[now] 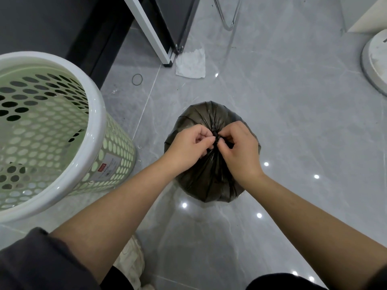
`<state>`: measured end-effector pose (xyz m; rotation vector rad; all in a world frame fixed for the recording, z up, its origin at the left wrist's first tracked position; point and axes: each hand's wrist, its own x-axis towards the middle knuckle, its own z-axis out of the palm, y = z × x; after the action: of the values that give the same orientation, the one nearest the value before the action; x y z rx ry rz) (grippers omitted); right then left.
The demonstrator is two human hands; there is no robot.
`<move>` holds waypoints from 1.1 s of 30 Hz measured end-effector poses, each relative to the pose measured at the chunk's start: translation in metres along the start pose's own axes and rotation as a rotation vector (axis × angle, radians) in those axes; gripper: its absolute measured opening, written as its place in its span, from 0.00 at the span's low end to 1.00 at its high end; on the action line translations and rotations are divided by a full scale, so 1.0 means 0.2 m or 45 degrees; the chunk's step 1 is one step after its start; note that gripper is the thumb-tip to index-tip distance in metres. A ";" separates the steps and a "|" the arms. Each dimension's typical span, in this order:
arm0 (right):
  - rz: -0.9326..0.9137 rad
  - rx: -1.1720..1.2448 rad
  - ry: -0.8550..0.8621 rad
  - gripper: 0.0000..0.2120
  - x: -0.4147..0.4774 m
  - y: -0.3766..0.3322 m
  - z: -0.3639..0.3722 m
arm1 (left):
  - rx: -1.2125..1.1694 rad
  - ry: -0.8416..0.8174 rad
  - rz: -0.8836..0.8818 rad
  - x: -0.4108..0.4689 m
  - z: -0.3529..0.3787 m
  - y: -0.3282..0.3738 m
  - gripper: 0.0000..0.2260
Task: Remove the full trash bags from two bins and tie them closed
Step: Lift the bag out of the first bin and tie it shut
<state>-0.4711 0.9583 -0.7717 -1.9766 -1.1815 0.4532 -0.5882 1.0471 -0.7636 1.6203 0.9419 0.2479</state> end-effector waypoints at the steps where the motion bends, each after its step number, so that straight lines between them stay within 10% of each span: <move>1: -0.016 0.005 0.017 0.02 0.00 0.01 0.00 | -0.013 -0.003 -0.013 0.00 0.00 0.00 0.05; 17: 0.019 0.349 0.057 0.06 0.00 -0.13 -0.13 | 0.669 0.350 0.428 -0.07 0.01 0.16 0.03; 33: 0.346 0.332 0.016 0.05 -0.11 -1.04 -1.18 | 0.831 0.076 0.711 -0.58 -0.20 1.47 0.06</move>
<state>-0.4529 0.8919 -0.4639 -1.9114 -0.8017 0.6958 -0.5609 0.9998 -0.4498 2.4850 0.6178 0.3969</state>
